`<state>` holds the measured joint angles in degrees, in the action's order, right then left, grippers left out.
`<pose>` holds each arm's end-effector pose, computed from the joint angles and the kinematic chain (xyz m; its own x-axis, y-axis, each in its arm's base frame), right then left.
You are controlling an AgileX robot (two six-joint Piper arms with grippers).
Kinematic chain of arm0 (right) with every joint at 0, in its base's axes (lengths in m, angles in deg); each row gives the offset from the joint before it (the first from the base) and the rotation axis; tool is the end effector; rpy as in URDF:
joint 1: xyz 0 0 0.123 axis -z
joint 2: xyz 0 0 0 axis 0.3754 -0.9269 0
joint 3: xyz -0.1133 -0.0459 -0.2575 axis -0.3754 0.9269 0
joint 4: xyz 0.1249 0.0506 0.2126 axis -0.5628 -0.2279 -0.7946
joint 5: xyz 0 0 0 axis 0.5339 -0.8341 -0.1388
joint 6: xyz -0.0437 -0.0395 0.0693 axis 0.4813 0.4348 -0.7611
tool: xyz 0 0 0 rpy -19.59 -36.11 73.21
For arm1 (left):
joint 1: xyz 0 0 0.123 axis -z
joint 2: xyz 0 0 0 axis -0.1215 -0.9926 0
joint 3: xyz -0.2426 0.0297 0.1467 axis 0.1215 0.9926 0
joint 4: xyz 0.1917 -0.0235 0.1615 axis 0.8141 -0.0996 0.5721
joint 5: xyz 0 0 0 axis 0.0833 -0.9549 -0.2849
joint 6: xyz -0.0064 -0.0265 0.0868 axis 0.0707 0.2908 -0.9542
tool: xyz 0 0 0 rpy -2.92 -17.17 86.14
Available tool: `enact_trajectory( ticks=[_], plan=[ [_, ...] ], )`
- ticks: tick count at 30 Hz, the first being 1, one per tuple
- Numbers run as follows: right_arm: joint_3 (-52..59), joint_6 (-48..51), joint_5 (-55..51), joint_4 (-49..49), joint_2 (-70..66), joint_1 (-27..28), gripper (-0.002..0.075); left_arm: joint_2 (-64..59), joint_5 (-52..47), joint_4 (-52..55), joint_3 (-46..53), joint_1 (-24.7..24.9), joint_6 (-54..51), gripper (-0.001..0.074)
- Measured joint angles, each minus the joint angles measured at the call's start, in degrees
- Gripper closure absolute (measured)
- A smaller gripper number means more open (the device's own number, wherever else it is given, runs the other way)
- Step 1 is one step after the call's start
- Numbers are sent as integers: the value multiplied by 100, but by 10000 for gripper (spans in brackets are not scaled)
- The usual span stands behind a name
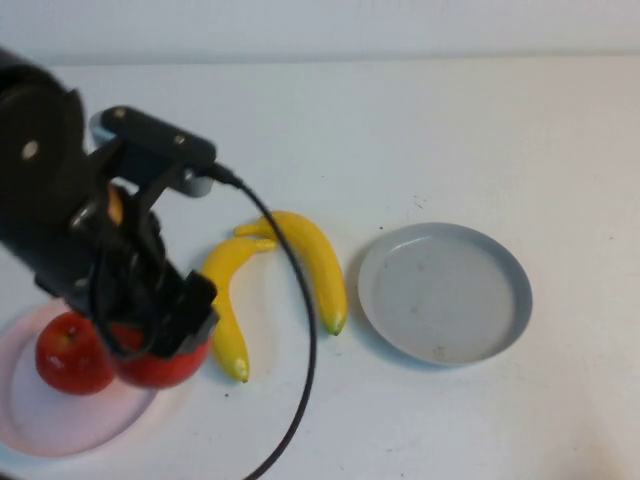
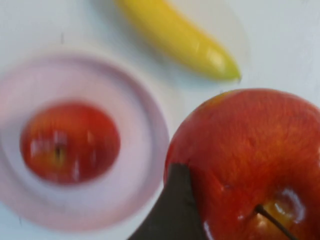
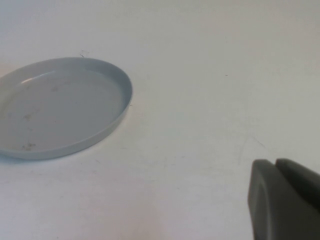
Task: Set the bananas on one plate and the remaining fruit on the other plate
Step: Put one type of fruit in the left plate
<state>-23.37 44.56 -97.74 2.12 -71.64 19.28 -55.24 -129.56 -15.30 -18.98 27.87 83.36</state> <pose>0.0520 0.0089 0.1728 -0.2909 0.0353 -0.9561 -0.1010 0.9926 0.0674 0.2180 -0.1427 0.3372 -0.7823 0.5408 -0.3091 0.5460 0.8342 0.0777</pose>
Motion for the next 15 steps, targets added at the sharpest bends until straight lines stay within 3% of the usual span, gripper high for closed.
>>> enact_trajectory(
  ticks=[9,15],
  plan=[
    [0,0,0,-3,0,0,743,1697,-37,0,1906,-41,755,172],
    [0,0,0,-12,0,0,743,1834,-16,61,2586,-743,615,172]
  ],
)
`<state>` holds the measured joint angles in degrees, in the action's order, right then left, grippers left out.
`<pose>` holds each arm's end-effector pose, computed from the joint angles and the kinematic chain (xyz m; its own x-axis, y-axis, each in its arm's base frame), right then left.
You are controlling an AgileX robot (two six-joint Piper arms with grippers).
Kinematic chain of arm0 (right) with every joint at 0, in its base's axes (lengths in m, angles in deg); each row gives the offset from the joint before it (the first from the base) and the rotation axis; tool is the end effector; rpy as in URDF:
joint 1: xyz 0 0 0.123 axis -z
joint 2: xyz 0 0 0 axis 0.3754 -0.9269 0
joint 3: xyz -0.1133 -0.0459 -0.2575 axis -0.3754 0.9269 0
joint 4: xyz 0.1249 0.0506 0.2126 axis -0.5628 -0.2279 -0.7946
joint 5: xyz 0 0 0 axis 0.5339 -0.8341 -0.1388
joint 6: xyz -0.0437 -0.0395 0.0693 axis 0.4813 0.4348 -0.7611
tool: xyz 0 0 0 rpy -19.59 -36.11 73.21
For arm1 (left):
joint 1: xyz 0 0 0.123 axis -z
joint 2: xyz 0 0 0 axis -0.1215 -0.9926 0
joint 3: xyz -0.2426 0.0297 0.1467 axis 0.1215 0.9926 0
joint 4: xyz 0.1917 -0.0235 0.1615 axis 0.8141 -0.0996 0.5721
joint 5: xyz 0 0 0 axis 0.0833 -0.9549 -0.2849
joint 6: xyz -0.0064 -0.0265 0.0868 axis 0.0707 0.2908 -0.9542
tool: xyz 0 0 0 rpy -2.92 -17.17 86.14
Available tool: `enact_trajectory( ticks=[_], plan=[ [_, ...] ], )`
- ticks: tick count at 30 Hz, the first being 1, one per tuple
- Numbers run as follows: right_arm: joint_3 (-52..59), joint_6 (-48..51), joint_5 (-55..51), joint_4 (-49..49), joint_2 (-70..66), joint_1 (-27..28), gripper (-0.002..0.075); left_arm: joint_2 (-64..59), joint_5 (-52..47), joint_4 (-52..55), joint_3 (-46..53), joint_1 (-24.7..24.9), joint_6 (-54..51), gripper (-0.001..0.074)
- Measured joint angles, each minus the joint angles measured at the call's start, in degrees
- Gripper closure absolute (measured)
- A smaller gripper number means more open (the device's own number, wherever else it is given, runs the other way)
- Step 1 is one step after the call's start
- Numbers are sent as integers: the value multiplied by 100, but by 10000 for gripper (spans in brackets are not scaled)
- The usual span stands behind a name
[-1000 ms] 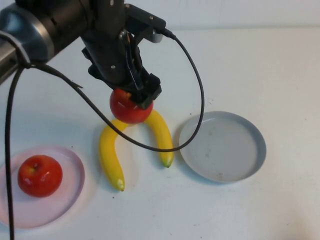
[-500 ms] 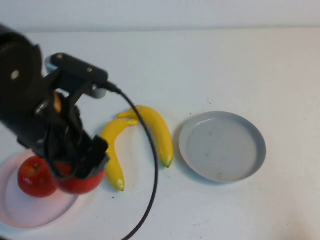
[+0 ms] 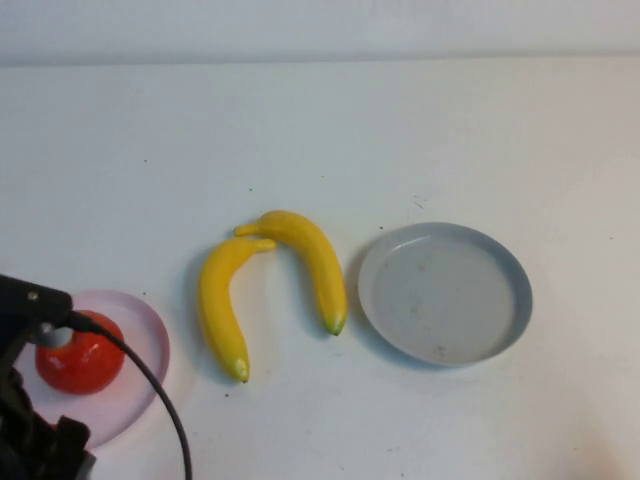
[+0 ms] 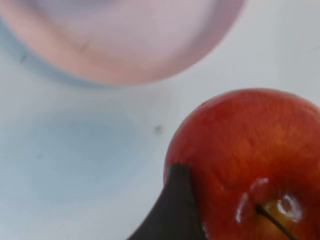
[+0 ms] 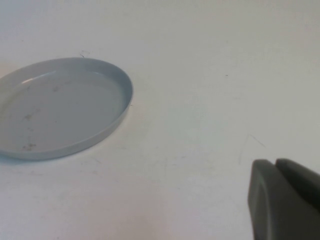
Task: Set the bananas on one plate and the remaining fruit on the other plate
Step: Put one type of fruit in the left plate
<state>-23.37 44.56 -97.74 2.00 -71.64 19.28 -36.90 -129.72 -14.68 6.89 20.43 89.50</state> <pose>0.0520 0.0090 0.1728 -0.2910 0.0372 -0.9560 -0.1012 0.9924 0.0694 0.1459 -0.0662 0.2809 -0.9158 0.3551 -0.1879 0.3477 0.9348 0.0718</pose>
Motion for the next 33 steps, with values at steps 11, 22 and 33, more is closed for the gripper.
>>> enact_trajectory(
  ticks=[11,22,33],
  plan=[
    [0,0,0,0,0,0,743,-342,1135,247,352,-1149,-587,173],
    [0,0,0,0,0,0,743,-1354,1953,458,352,-1174,-661,175],
    [0,0,0,0,0,0,743,-1560,2417,511,341,-1174,-661,175]
  ],
)
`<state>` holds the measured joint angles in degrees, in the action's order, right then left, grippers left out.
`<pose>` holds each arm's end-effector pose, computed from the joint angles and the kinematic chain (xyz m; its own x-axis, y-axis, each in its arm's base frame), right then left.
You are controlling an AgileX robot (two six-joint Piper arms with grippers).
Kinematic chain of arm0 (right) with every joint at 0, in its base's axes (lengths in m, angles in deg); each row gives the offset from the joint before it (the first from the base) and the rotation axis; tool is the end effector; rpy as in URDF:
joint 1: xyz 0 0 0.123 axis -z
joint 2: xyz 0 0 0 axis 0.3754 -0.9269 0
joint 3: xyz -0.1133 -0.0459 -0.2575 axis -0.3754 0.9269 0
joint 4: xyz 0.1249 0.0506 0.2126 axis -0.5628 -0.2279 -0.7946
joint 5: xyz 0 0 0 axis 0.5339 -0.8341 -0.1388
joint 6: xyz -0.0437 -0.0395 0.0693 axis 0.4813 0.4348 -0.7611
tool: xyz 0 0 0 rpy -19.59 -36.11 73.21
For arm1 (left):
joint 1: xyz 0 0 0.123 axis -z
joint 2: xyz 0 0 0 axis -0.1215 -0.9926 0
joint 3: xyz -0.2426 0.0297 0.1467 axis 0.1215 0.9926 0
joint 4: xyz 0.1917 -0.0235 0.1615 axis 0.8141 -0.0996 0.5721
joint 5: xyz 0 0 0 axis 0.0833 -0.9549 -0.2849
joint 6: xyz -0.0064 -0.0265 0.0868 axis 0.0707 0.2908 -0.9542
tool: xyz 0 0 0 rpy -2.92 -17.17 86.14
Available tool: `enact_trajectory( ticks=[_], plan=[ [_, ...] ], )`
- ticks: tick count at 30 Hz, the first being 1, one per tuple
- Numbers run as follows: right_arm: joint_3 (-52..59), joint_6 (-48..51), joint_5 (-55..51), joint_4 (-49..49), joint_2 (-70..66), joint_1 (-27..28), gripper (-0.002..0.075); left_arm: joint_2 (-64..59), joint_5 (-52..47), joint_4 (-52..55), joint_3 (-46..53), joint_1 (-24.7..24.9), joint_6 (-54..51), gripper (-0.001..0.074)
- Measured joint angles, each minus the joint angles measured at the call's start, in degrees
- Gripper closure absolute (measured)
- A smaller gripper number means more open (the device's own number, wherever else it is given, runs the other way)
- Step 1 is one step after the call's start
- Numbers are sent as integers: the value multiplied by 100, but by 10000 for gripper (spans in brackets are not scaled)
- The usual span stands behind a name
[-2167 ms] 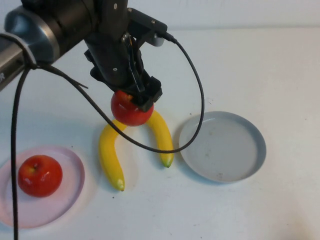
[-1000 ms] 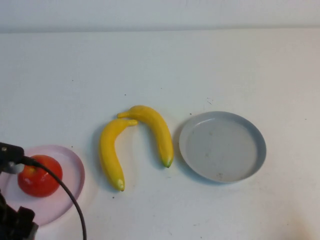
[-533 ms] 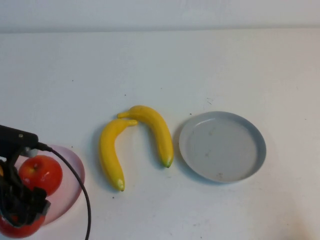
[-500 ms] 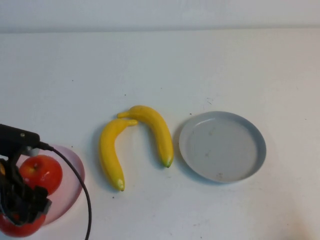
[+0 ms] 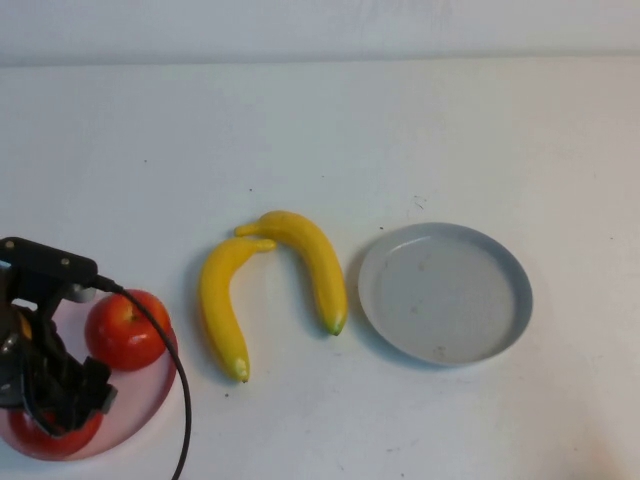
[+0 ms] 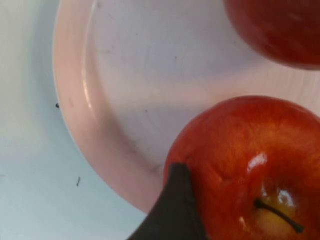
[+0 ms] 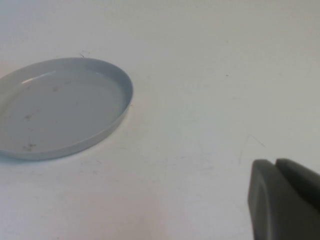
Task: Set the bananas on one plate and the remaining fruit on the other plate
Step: Put one type of fruit in the left plate
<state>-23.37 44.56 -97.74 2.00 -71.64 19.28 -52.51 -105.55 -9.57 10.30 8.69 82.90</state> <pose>0.0520 0.0090 0.1728 -0.2910 0.0372 -0.9560 -0.1012 0.9924 0.0694 0.2192 -0.0487 0.2215 -0.8966 0.3597 -0.2585 0.3278 0.9313 0.1587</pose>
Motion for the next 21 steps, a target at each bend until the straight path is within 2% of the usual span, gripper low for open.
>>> enact_trajectory(
  ticks=[7,13,21],
  plan=[
    [0,0,0,0,0,0,743,0,182,-24,0,0,0,174],
    [0,0,0,0,0,0,743,0,182,-47,-22,0,391,81],
    [0,0,0,0,0,0,743,715,68,-59,-169,0,573,73]
  ],
)
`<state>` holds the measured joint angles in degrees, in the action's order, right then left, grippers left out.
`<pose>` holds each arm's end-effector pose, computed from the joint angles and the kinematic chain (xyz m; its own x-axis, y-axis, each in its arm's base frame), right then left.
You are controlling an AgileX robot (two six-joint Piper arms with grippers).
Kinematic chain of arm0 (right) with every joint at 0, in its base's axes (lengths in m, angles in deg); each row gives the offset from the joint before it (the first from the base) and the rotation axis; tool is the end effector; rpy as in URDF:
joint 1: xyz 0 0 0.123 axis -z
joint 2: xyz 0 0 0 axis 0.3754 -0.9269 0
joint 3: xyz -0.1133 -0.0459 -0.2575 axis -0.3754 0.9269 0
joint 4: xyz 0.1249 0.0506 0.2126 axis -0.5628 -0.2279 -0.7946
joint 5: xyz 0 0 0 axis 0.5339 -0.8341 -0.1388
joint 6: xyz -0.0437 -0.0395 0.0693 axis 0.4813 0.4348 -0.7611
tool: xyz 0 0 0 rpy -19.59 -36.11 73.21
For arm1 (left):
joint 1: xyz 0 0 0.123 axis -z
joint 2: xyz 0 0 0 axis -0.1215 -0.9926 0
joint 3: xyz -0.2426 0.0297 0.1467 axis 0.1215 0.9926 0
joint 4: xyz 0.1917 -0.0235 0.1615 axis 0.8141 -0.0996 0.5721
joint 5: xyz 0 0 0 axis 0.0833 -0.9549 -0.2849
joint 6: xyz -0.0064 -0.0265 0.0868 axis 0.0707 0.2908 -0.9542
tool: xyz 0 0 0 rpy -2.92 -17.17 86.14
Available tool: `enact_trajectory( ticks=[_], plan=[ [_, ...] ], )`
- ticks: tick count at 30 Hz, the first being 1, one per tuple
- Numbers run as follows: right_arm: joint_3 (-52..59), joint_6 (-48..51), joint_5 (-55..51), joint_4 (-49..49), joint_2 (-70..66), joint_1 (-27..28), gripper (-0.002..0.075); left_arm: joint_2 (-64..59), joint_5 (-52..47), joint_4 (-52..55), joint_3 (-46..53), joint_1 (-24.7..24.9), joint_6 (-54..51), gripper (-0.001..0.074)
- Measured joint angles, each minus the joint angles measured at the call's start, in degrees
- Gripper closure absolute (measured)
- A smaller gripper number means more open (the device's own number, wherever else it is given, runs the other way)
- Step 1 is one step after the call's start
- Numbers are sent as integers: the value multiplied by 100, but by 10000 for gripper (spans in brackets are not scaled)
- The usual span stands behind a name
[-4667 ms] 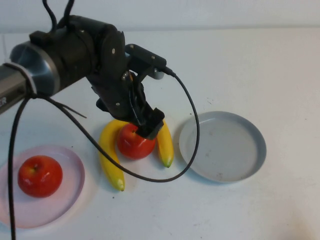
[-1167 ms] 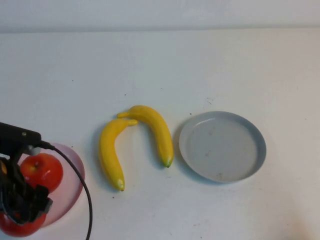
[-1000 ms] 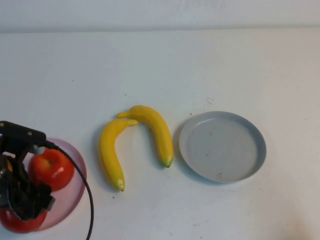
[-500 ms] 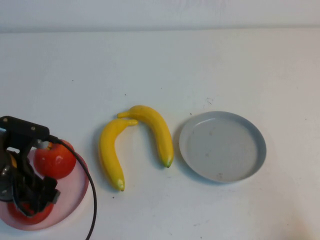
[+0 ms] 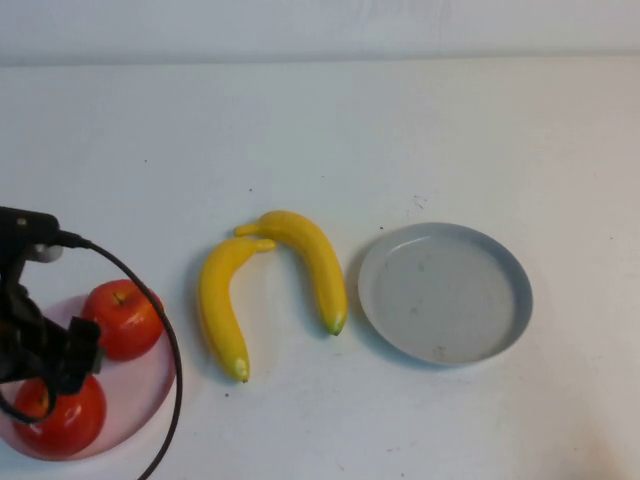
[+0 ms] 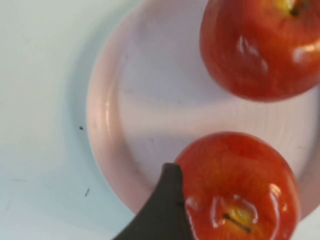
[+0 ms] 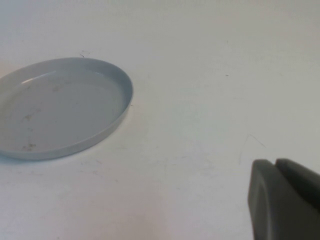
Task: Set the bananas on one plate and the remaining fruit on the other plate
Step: Put one type of fruit in the left plate, then put another type of fruit in the right plate
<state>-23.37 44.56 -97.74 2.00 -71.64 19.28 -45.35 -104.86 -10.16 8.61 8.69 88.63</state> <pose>0.0520 0.0090 0.1728 -0.2910 0.0372 -0.9560 -0.1012 0.9924 0.0694 0.2106 -0.0471 0.2573 -0.8700 0.2437 -0.4286 0.2152 0.9698 0.1146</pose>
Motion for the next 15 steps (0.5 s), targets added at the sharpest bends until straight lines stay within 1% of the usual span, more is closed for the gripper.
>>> enact_trajectory(
  ticks=[2,3,5,6,7,9,10,12,15],
  plan=[
    [0,0,0,0,0,0,743,392,-55,0,0,0,109,90],
    [0,0,0,0,0,0,743,658,-68,-2,24,0,142,118],
    [0,0,0,0,0,0,743,1186,-119,-18,73,0,195,216],
    [0,0,0,0,0,0,743,1489,-214,-27,84,0,206,312],
    [0,0,0,0,0,0,743,1786,-280,-27,97,0,206,387],
    [0,0,0,0,0,0,743,2375,-463,-27,119,0,206,574],
    [0,0,0,0,0,0,743,2607,-544,-27,119,0,206,620],
    [0,0,0,0,0,0,743,3163,-757,-52,124,0,231,685],
    [0,0,0,0,0,0,743,3883,-1081,-80,124,0,370,718]
  ],
)
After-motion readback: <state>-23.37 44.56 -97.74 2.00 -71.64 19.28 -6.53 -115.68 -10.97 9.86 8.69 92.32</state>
